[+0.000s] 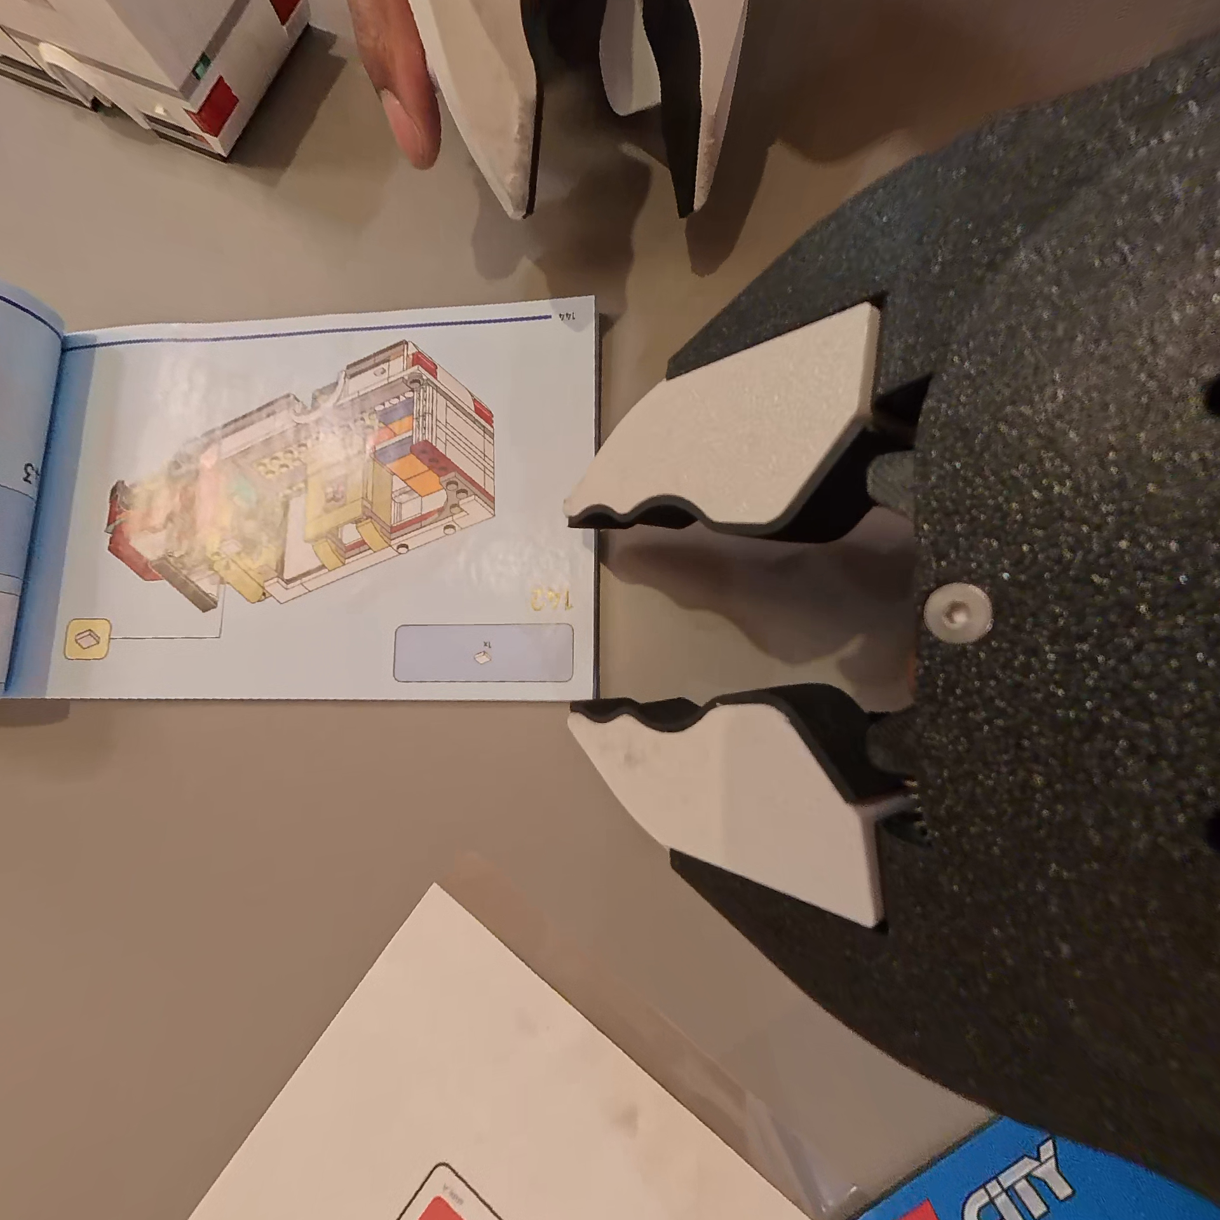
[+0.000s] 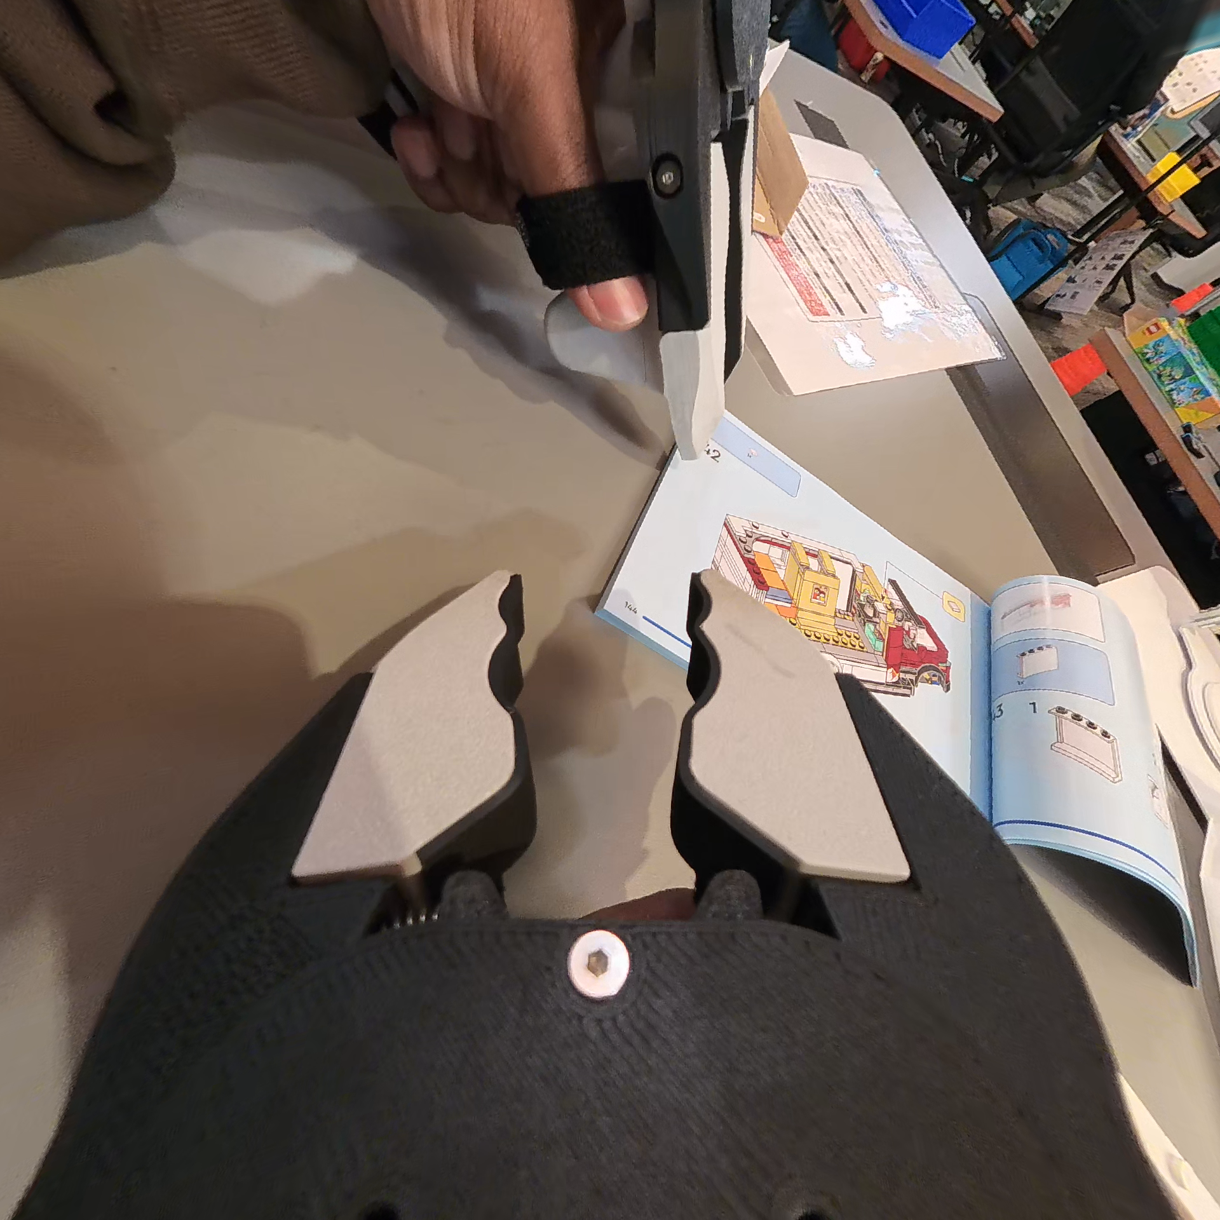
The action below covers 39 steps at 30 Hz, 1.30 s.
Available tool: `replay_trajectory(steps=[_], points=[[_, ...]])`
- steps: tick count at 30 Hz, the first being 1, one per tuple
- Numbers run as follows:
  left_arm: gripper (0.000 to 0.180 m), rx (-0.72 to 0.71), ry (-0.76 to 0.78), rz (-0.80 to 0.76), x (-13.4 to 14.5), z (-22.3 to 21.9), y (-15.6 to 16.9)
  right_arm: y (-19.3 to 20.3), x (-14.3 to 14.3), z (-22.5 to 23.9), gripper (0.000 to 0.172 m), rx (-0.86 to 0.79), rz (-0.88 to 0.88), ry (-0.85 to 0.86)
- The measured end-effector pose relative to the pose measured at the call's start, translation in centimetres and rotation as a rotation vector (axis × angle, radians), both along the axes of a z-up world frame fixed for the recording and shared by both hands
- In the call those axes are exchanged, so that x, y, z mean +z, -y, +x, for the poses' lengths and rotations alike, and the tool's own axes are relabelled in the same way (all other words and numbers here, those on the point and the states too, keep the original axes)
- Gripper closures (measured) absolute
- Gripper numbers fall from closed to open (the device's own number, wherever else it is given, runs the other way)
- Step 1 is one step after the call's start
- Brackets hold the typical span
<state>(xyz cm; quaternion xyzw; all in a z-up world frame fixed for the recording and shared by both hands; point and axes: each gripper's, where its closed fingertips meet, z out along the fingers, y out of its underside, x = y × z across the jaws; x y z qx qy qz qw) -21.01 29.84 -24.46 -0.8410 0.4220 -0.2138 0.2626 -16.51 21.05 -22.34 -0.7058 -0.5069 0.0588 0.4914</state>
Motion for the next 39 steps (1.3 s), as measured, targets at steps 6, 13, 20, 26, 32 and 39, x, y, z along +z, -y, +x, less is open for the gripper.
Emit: replay_trajectory(steps=[6,13,20,26,32,39], points=[[0.132,0.002,0.008,-0.001,0.1,0.0,0.0,0.0,0.0,0.0,0.124,0.001,0.000,0.003],[0.142,0.035,0.049,-0.014,0.5,0.0,-0.4,0.1,0.0,0.0,0.124,0.001,-0.001,0.004],[0.156,0.075,0.090,-0.032,0.7,-0.1,-0.8,0.2,0.0,-0.1,0.124,0.003,0.002,0.008],[0.160,0.121,0.086,-0.051,0.3,-0.6,-1.3,0.2,-0.1,-0.1,0.124,0.003,0.004,0.012],[0.161,0.183,0.116,-0.053,0.8,-1.6,-2.0,0.2,-0.1,-0.1,0.124,0.005,0.009,0.017],[0.147,0.113,0.062,-0.043,0.4,-1.6,-1.2,0.3,-0.2,-0.2,0.124,0.011,0.018,0.028]])
